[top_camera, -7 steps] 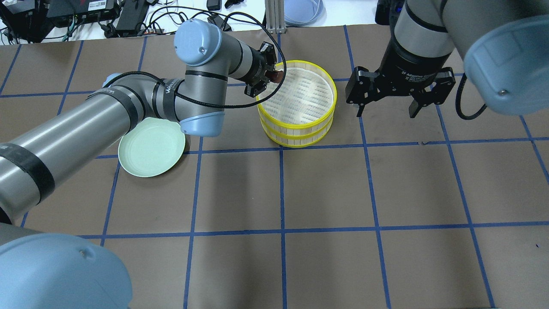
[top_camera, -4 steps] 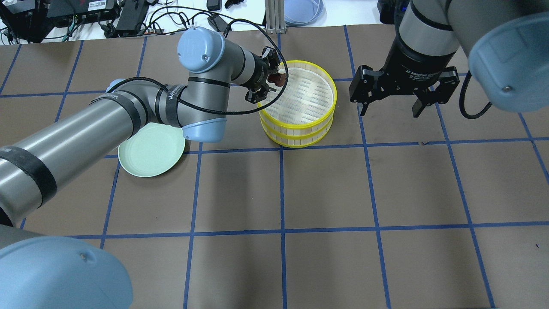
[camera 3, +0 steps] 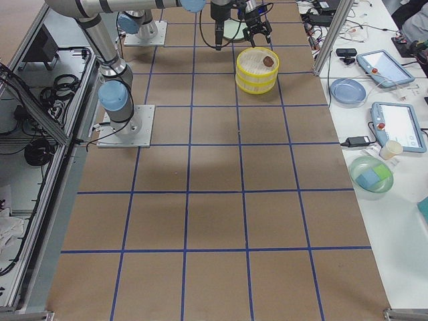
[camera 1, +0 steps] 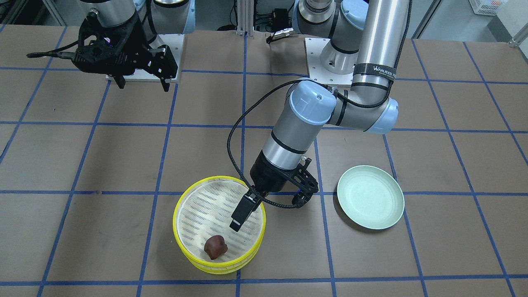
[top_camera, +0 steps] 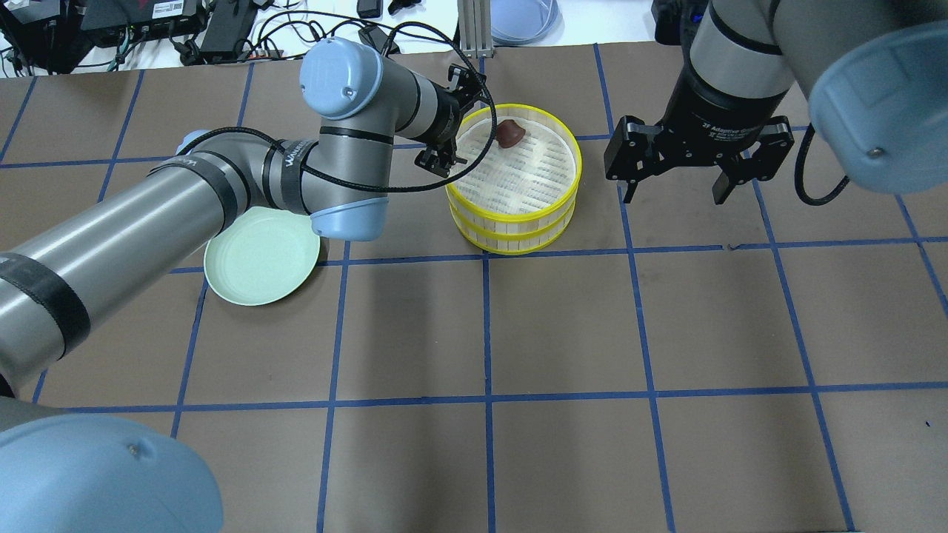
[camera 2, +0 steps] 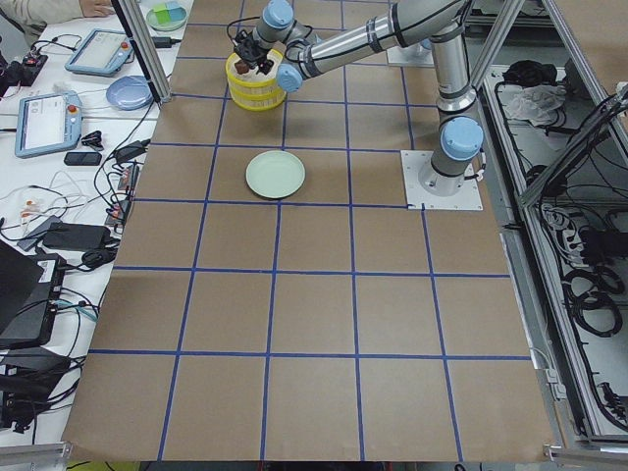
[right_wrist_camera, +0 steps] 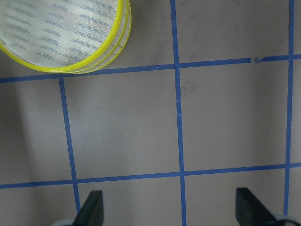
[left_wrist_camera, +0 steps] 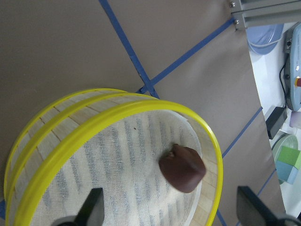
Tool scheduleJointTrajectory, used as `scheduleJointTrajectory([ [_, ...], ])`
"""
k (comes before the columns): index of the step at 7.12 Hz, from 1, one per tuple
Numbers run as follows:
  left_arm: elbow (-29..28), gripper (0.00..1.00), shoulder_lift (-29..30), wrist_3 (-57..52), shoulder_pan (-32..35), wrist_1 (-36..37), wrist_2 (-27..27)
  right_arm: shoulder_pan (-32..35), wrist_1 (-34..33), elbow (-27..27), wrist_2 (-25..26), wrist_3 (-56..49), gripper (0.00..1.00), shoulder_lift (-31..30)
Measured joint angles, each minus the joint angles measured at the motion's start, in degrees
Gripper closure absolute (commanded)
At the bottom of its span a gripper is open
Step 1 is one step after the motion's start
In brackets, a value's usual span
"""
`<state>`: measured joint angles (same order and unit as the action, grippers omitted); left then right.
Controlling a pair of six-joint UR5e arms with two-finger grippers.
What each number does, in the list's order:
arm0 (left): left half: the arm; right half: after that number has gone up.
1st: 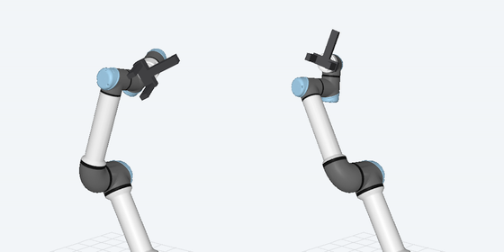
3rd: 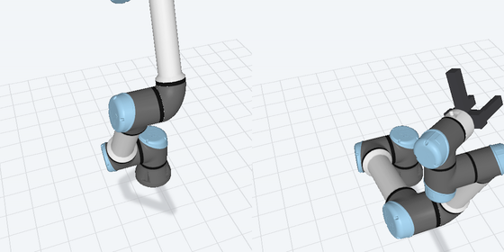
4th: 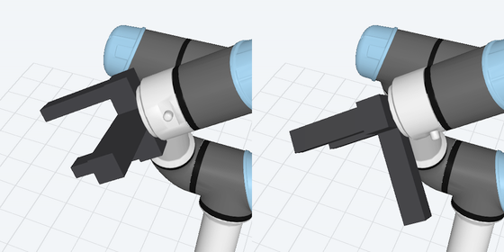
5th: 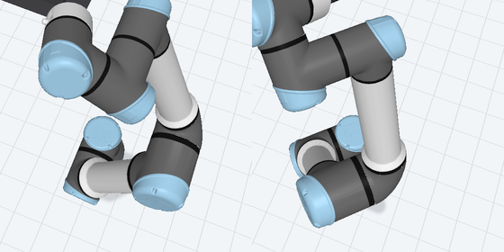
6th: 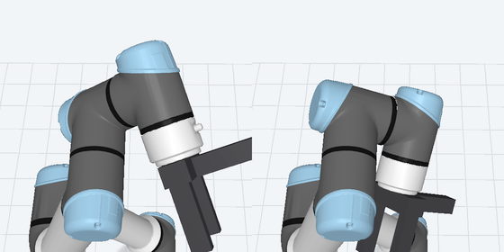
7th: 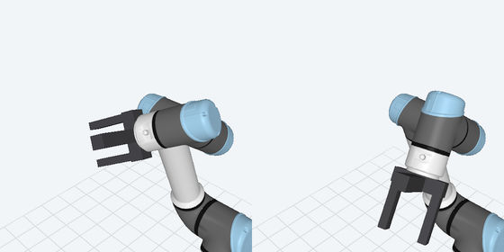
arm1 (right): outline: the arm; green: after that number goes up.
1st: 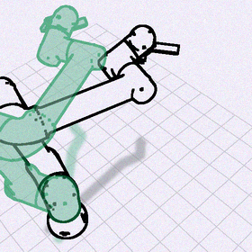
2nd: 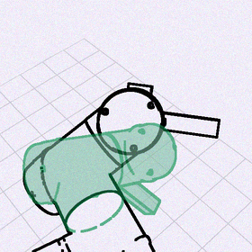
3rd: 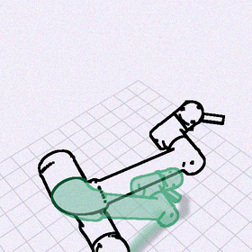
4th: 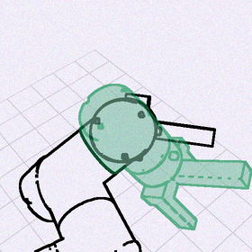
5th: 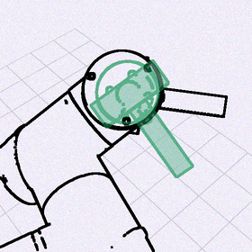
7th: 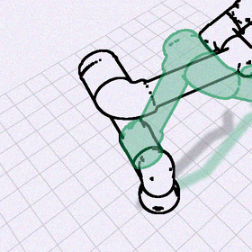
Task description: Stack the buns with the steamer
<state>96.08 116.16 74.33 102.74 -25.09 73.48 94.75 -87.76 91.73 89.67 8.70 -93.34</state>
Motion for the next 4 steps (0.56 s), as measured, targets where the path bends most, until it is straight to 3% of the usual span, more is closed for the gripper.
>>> scheduleJointTrajectory([
  [2,-1.32,0.00,-1.43,-3.55,-1.88,-2.90,0.03,0.00,0.18,0.09,0.04,-0.03,0.00,0.00],
  [4,-6.17,0.00,-4.50,-25.17,-6.86,-17.42,0.25,0.00,0.34,0.16,-0.03,0.02,0.00,-0.08],
])
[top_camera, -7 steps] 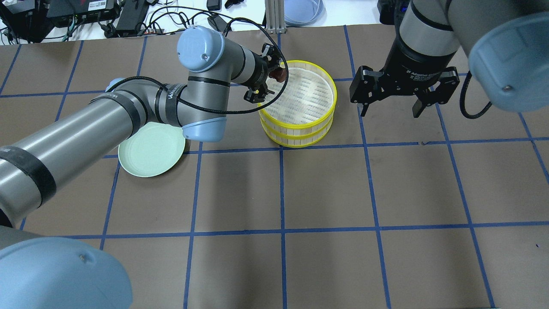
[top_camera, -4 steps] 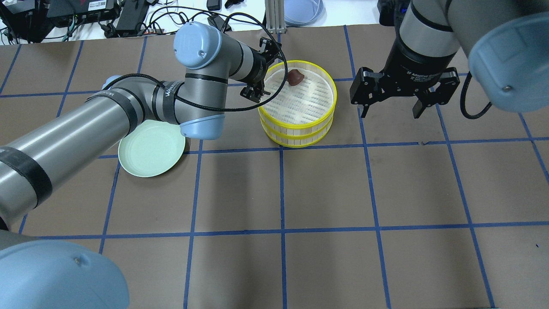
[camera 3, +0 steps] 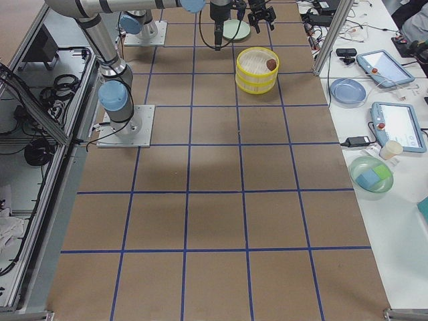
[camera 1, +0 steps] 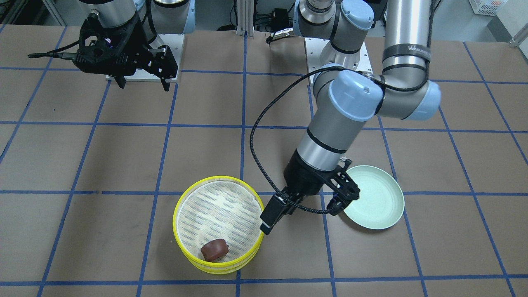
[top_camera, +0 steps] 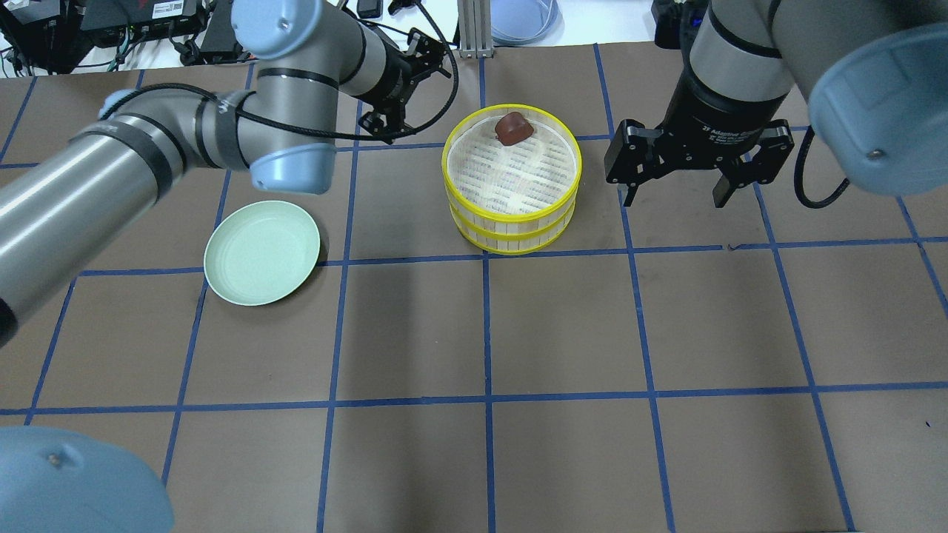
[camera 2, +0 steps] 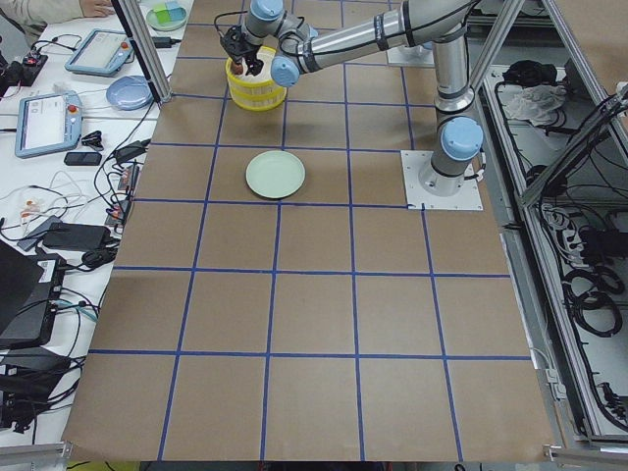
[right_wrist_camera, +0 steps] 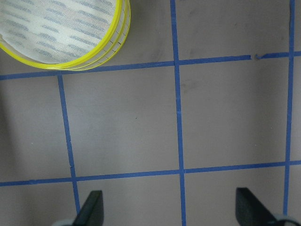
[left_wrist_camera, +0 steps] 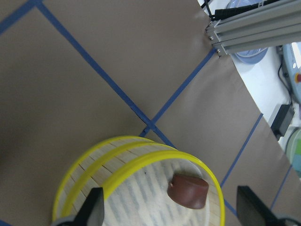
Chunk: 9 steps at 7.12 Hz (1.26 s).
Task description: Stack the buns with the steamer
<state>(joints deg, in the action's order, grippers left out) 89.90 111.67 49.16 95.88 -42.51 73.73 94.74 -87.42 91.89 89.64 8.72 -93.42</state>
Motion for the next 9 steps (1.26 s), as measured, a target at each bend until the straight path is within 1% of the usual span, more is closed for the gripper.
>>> scheduleJointTrajectory([
  [2,-2.67,0.00,-3.88,-26.66,-5.95,-14.15,0.40,0.05,-0.30,-0.06,-0.01,-0.05,0.00,-0.10],
  [3,-2.94,0.00,-5.68,-36.20,-8.55,-20.42,1.57,0.08,-0.96,-0.10,0.10,-0.61,0.00,-0.10],
  [4,-3.04,0.00,-7.50,-43.70,-10.21,-25.60,4.14,0.08,-2.57,-0.11,-0.03,-2.22,0.00,-0.08],
  [5,-3.11,0.00,-9.74,-49.65,-10.99,-30.50,8.13,0.09,-4.43,-0.13,-0.12,-4.20,0.00,-0.04],
  [6,-3.13,0.00,-12.34,-53.04,-11.26,-35.20,11.46,0.09,-5.33,-0.12,-0.12,-5.25,0.00,0.00],
  [7,-3.17,0.00,-15.07,-54.50,-11.32,-39.66,13.06,0.09,-5.70,-0.10,-0.11,-6.00,0.00,0.03],
  [8,-3.17,0.00,-17.53,-55.04,-11.27,-42.57,13.67,0.09,-5.86,-0.11,0.20,-6.75,0.00,0.02],
  [9,-3.05,0.00,-19.63,-55.23,-11.25,-44.02,13.86,0.08,-5.93,-0.12,0.72,-7.14,0.00,0.01],
])
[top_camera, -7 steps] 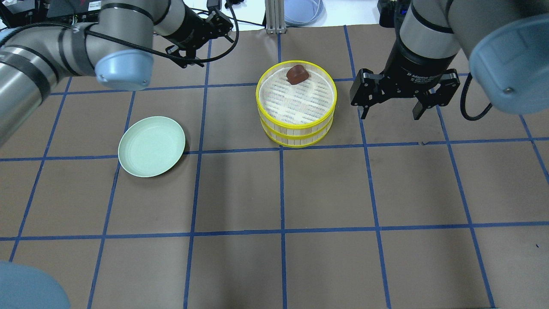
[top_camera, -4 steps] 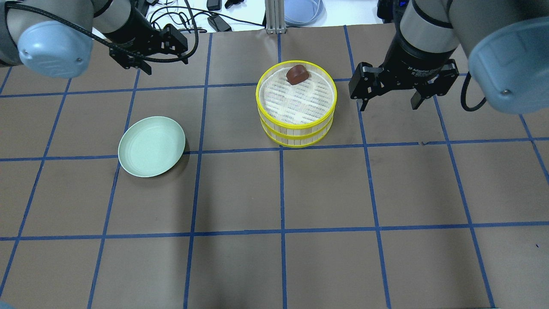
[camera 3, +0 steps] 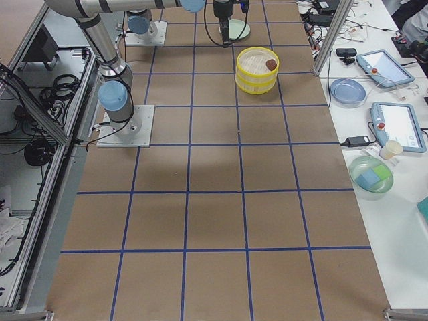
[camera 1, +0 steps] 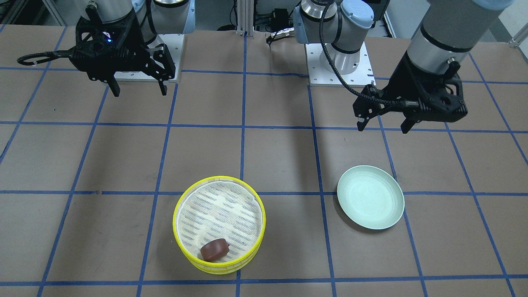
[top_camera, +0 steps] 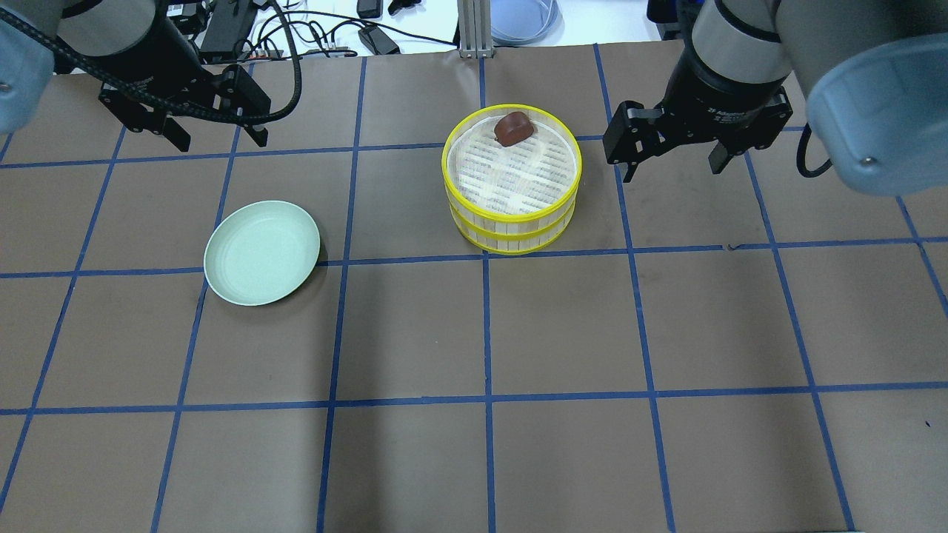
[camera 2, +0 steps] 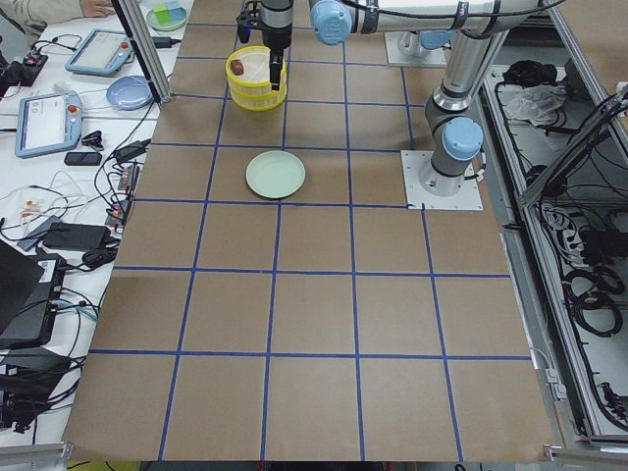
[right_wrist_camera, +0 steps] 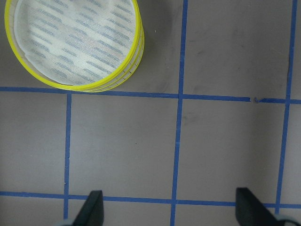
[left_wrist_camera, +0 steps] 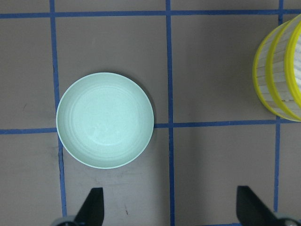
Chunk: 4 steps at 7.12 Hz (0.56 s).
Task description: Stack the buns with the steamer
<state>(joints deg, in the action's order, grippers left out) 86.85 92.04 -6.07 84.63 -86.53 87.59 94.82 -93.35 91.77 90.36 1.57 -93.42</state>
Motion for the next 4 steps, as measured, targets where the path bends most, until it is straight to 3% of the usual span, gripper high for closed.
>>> scheduleJointTrajectory([
  [4,1.50,0.00,-2.00,-0.32,0.11,-2.11,0.11,-0.13,0.43,0.00,0.28,-0.04,0.00,-0.01],
])
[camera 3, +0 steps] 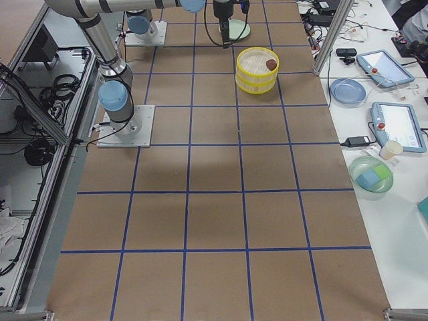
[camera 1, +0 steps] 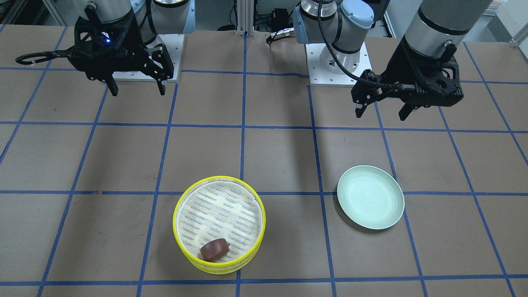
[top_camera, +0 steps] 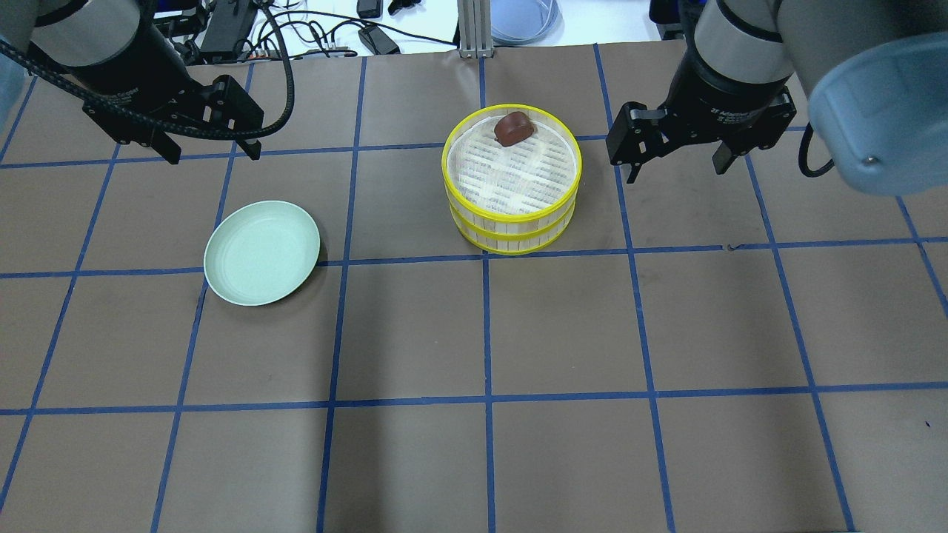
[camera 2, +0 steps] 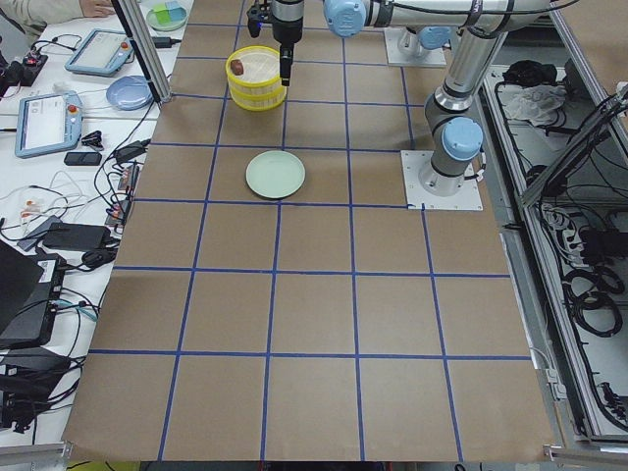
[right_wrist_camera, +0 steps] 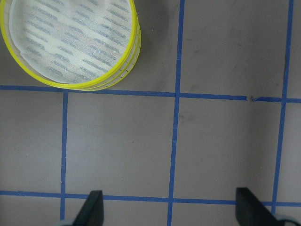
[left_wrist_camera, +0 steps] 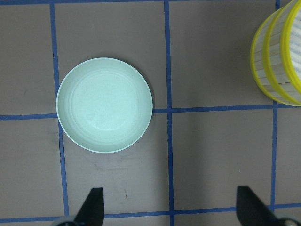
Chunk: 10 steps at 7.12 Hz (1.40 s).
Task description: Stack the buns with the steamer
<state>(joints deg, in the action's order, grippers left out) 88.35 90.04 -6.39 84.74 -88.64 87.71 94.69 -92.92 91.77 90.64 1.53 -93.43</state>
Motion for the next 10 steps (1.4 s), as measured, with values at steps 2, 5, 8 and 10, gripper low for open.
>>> scheduleJointTrajectory([
  [2,0.21,0.00,-0.03,-0.02,0.14,-0.34,0.07,-0.03,0.26,0.06,-0.12,0.12,0.00,0.00],
  [5,0.40,0.00,-0.03,-0.08,0.17,-0.47,0.10,0.05,0.22,0.11,-0.24,-0.10,0.00,0.00],
  [8,1.06,0.00,-0.02,-0.01,0.40,-0.81,0.85,0.06,0.12,0.16,-0.33,-0.10,0.00,0.00],
  [10,1.11,0.00,0.00,0.00,0.41,-0.83,1.35,0.06,0.11,0.16,-0.18,-0.18,0.00,0.05],
])
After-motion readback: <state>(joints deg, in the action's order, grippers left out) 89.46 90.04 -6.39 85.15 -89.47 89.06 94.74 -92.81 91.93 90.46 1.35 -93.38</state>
